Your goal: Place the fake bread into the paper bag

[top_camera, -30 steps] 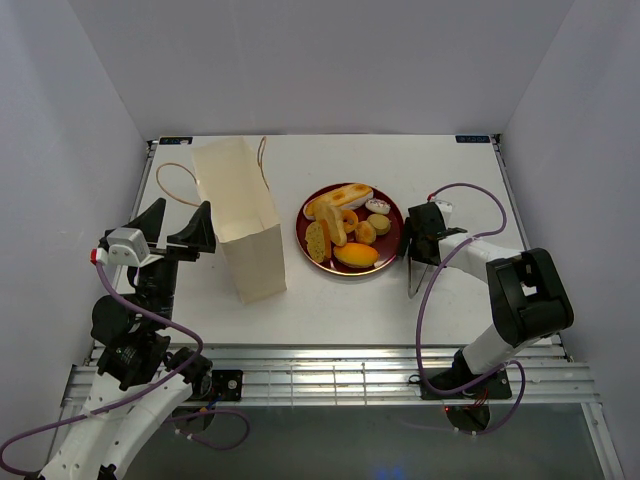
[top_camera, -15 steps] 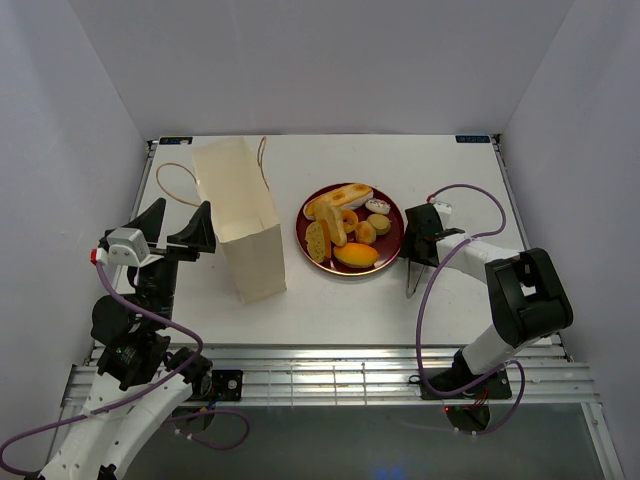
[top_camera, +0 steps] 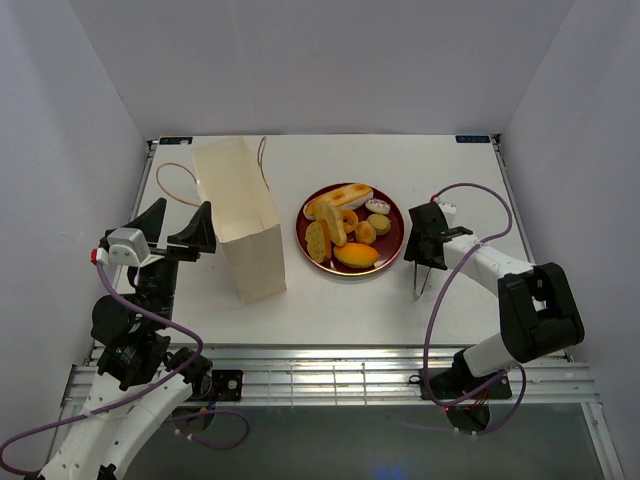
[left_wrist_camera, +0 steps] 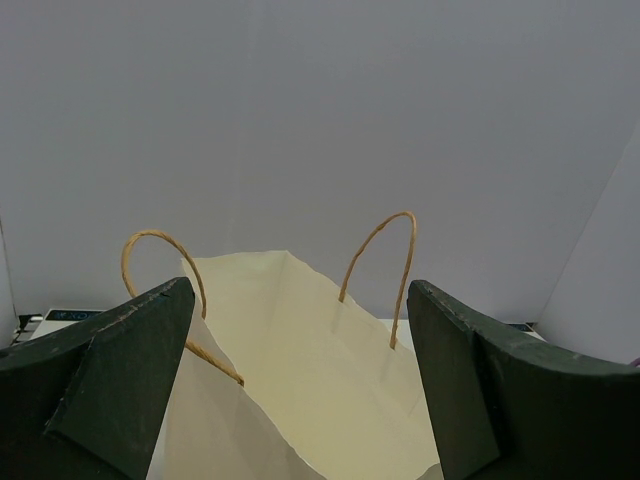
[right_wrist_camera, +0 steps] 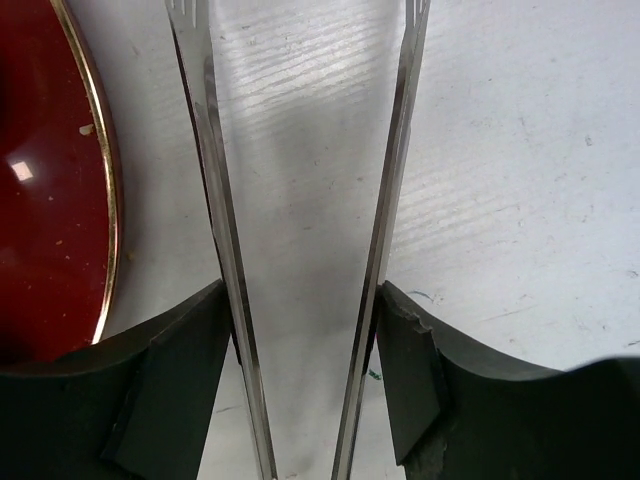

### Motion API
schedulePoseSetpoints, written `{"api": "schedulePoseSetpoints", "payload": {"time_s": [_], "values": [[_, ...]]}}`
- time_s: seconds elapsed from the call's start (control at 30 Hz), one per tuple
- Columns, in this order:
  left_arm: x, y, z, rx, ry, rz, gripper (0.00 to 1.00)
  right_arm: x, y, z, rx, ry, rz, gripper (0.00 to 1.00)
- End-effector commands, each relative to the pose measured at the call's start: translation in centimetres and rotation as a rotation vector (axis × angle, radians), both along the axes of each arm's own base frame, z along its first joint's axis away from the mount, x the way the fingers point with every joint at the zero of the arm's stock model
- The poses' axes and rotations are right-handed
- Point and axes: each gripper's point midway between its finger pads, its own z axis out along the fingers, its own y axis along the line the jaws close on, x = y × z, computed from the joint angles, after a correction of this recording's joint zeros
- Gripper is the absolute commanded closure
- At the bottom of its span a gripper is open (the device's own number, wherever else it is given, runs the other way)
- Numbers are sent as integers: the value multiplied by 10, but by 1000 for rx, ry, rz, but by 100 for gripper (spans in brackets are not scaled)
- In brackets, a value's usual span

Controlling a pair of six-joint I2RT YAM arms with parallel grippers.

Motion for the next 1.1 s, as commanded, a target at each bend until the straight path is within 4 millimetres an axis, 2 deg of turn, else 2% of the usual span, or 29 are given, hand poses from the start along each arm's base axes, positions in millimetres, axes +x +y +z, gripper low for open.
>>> {"api": "schedulePoseSetpoints", "payload": {"time_s": [0.0, 0.27, 0.53, 0.6, 0.9, 1.07], "values": [[4, -7, -6, 28, 16, -17, 2, 10, 1, 27, -5, -66, 1, 37], [4, -7, -7, 28, 20, -16, 2, 10, -1, 55, -21, -80, 32, 37], [4, -5, -7, 22, 18, -8, 2, 9, -4, 105, -29, -161, 81, 37], [3, -3, -6, 18, 13, -5, 2, 6, -4, 112, -32, -161, 104, 37], [-1, 6, -3, -18, -2, 27, 2, 2, 6, 145, -4, -181, 218, 37], [0, 7, -5, -15, 2, 35, 2, 2, 27, 162, 72, -225, 316, 36]]}}
